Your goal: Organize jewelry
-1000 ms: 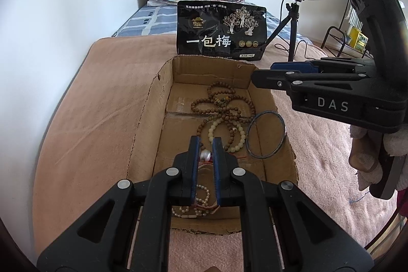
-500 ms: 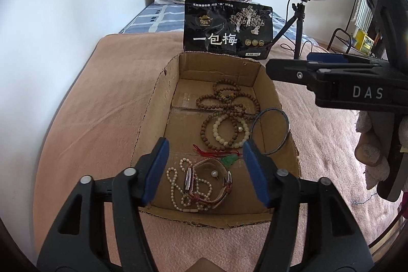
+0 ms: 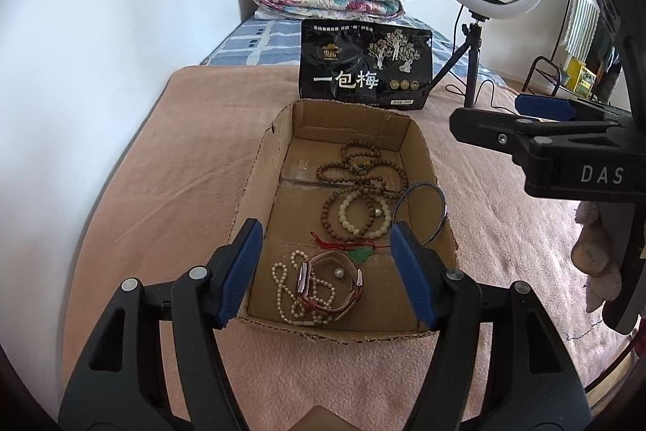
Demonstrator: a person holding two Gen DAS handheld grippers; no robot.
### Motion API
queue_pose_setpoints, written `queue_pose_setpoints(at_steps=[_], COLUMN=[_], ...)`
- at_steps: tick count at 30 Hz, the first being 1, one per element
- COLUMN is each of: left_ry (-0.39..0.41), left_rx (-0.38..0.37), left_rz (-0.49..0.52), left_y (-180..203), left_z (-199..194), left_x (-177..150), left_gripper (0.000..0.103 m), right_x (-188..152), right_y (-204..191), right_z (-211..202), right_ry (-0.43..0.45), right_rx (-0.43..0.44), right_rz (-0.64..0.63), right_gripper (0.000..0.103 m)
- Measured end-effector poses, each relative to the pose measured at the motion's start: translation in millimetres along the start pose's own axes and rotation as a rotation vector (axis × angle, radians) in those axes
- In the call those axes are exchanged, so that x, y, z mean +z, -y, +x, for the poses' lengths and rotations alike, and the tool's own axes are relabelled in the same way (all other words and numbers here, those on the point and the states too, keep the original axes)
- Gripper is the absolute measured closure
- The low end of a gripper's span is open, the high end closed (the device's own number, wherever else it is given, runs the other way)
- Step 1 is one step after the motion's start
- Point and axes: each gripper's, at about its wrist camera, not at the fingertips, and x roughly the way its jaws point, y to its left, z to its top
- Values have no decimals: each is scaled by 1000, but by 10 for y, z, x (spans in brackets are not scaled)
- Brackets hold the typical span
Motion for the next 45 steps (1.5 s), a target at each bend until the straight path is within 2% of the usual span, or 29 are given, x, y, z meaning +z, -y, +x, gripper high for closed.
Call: queue_pose_setpoints(at_steps=[12,20,22,29,33,34,45], left_ry=[85,97,110,158,198,209,241], left_rx=[37,57,67,88,111,112,140], left_rz=[16,35,46,75,89,87,117], left_y=[139,308,359,528,622,634,790], left_z=[-536,-852,-950,-1308,-1482,-1524,-1727], left_x=[-12,-79,-99,-130,-143,-146,-149], left_gripper=[35,34,24,21,3,1,1], right_x=[-92,-281,-349,-512,-566,-575,-675], right_y=[34,208,277,518,587,599,642], right_z=[-678,-1087,-1190,-1488,-1597,-1610,-1681], right_ry=[97,133,140,162,176,176,178], right_rx=[-32,-53,-65,-101,-126,-129,-144], right_rz=[-23,3,12,49,56,58,72], right_gripper=[0,0,0,0,0,0,0])
